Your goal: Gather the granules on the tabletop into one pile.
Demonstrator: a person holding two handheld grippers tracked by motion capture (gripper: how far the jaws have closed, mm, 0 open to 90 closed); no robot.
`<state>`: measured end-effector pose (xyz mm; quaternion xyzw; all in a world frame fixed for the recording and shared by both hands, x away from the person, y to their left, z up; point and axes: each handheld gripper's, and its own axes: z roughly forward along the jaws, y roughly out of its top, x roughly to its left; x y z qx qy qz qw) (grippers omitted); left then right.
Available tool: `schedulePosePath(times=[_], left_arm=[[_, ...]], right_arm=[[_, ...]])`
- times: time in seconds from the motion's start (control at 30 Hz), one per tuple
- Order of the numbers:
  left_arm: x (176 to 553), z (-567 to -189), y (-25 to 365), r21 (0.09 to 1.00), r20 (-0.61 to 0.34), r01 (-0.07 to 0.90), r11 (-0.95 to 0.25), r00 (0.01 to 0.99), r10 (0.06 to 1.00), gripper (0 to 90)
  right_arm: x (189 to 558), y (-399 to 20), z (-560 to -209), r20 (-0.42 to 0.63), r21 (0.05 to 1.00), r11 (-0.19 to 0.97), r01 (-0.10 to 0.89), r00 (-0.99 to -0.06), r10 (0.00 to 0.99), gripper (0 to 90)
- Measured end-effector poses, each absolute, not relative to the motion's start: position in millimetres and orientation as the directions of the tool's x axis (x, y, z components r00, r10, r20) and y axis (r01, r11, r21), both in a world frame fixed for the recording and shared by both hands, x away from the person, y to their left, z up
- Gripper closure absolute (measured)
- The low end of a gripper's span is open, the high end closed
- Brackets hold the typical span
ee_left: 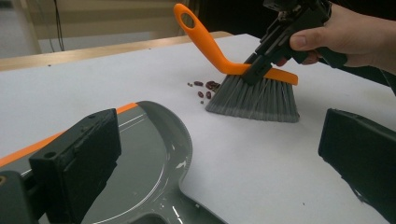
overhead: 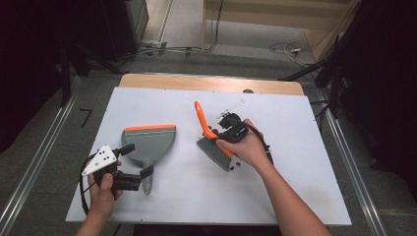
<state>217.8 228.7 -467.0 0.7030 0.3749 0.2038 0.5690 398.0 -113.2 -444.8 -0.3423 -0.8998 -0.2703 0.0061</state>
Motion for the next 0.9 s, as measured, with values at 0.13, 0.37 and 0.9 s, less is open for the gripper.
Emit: schedulePosePath(times=[0.13, 0.37, 0.9], left_arm=[[218, -467, 229, 0.952, -0.140, 0.296, -0.073, 0.636, 0.759, 0.0], [218, -468, 228, 0.952, -0.141, 0.297, -0.072, 0.637, 0.758, 0.0], [220, -469, 229, 0.950, -0.146, 0.305, -0.071, 0.634, 0.760, 0.0]], right_arm=[[402, -118, -444, 0.182, 0.483, 0.614, 0.624, -0.758, 0.626, 68.6], [409, -127, -442, 0.158, 0.490, 0.604, 0.629, -0.745, 0.648, 68.5], [379, -151, -409, 0.088, 0.553, 0.702, 0.448, -0.870, 0.485, 69.0]])
